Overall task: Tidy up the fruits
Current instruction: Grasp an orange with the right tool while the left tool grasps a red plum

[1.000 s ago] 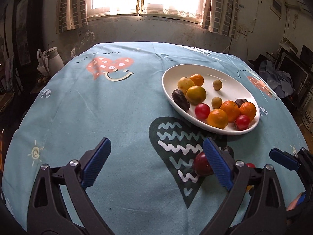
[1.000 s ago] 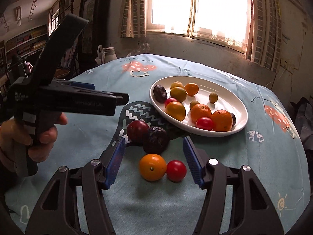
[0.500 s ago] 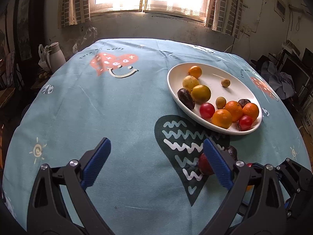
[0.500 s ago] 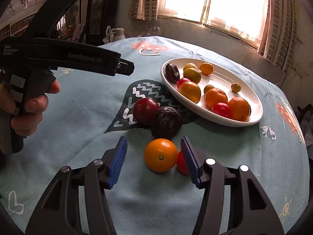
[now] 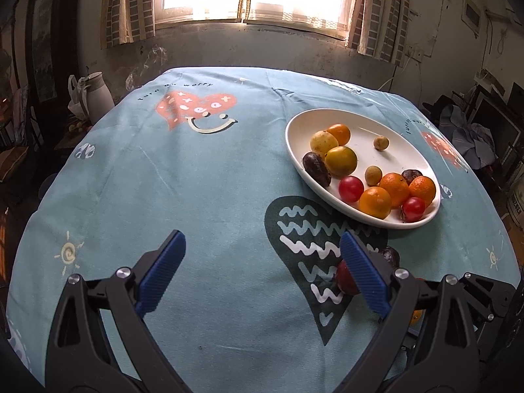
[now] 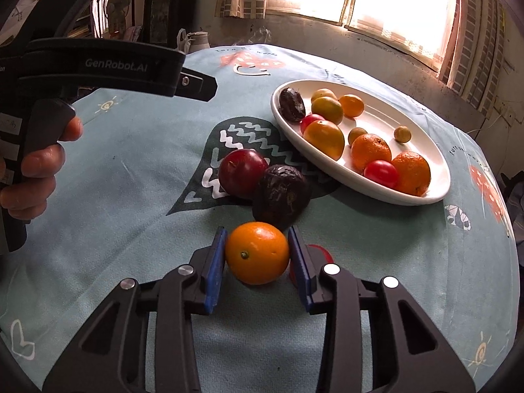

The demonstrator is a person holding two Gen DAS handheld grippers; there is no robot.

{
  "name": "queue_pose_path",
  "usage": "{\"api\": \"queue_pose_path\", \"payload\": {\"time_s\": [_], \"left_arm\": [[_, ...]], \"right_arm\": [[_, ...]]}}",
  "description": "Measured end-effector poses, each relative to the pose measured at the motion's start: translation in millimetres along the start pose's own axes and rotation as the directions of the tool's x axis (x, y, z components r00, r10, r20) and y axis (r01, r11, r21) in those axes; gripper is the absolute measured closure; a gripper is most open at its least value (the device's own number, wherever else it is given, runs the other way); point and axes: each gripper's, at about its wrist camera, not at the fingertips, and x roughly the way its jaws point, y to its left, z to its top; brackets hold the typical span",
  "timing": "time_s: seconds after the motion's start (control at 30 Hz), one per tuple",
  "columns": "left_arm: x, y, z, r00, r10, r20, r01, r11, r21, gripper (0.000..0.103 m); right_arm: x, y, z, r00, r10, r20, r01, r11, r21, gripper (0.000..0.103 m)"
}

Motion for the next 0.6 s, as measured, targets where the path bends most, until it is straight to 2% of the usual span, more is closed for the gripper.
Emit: {"api": "queue_pose_path", "payload": {"time_s": [0.07,0.13,0.2,0.27,0.43,0.53,0.6], "left_arm": [[0,-2,-1,1.000,-0.011,0.000,0.011,1.000,0.015,0.006],[1,-8,-2,0.997,-0.069,-0.019,0.070,0.996,0.062,0.006],[3,-19,-9,0.989,-0.144,-0.044,0.150,0.973,0.176,0.006],[5,-28,-19,0.983,-0.172,-0.059,0.181,0.941,0.286,0.007],[14,-42,-32,0.968,-0.224,-0.115,0.251,0.895,0.368,0.036],[15,-50,-39,0.965,-0.231,-0.121,0.261,0.873,0.412,0.047],[16,-53,-40,0.963,-0.241,-0.120,0.269,0.866,0.422,0.047]], "right_arm": [[-9,-11,2,0.999,0.040,0.036,-0.042,0.997,0.068,0.065],[-21,-30,4,0.990,0.102,0.098,-0.118,0.976,0.181,0.065],[-29,-48,4,0.980,0.140,0.139,-0.173,0.948,0.267,0.064],[-32,-58,3,0.978,0.140,0.152,-0.182,0.932,0.314,0.064],[-34,-64,4,0.980,0.125,0.157,-0.173,0.922,0.347,0.065],[-37,-65,4,0.979,0.125,0.160,-0.175,0.920,0.351,0.065],[-38,-66,3,0.980,0.120,0.160,-0.170,0.919,0.356,0.065]]}}
